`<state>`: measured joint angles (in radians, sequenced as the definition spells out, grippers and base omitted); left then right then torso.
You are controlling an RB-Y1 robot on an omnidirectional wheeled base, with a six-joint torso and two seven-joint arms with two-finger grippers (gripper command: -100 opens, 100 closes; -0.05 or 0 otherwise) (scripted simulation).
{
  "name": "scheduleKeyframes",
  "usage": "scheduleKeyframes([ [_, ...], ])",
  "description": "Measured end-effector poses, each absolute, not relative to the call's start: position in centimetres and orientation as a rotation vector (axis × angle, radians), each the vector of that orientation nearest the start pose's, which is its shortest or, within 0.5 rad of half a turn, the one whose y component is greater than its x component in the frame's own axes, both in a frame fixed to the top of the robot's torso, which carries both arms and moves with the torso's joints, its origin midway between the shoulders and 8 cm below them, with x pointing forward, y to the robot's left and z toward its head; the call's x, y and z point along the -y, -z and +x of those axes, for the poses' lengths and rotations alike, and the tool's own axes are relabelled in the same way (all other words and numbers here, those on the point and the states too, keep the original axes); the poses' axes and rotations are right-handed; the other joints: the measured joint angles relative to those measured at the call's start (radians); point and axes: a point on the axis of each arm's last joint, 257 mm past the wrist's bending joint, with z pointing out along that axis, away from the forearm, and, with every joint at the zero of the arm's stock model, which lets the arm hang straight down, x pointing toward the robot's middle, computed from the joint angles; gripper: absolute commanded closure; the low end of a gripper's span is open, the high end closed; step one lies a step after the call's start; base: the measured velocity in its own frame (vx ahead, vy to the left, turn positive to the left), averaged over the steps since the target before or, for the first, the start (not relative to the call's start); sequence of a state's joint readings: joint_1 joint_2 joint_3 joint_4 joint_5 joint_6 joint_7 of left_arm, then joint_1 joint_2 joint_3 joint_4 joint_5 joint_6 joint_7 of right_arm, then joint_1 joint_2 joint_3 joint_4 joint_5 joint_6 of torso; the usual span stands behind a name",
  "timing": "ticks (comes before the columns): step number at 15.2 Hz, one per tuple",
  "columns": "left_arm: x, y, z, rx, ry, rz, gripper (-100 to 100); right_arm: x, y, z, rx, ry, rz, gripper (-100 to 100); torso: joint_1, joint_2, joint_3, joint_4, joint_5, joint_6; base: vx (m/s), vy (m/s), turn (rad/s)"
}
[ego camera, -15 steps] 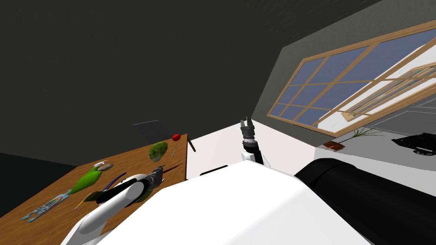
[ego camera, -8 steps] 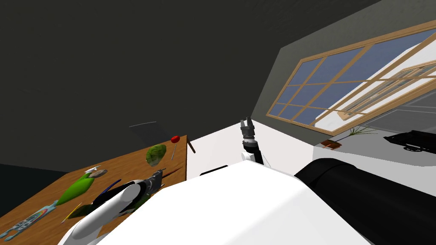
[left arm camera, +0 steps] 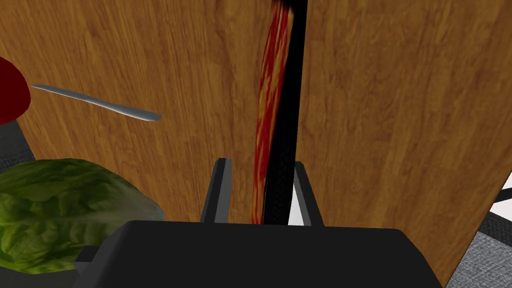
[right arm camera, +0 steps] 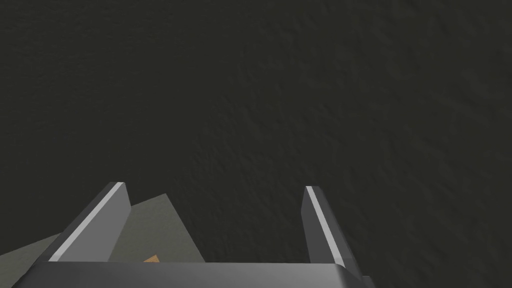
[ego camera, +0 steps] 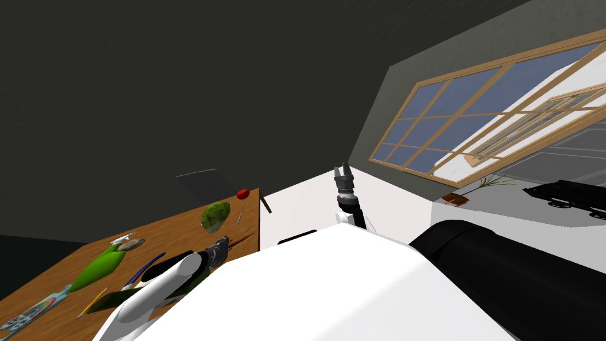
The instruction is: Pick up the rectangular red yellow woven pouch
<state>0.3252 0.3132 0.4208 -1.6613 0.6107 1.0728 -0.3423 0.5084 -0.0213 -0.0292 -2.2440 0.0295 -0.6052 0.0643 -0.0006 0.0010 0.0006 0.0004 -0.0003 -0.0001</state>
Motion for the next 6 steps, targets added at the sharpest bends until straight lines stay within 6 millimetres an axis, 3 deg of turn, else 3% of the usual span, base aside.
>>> scheduleKeyframes([
  [6,-45.75,43.82,27.06,-1.769,0.468,-2.133,100,28.12,-2.56,33.15,-0.618,-1.208,0.545,0,-0.003,0.000,0.000,0.000,-0.001,0.000,0.003,-0.015,0.028],
])
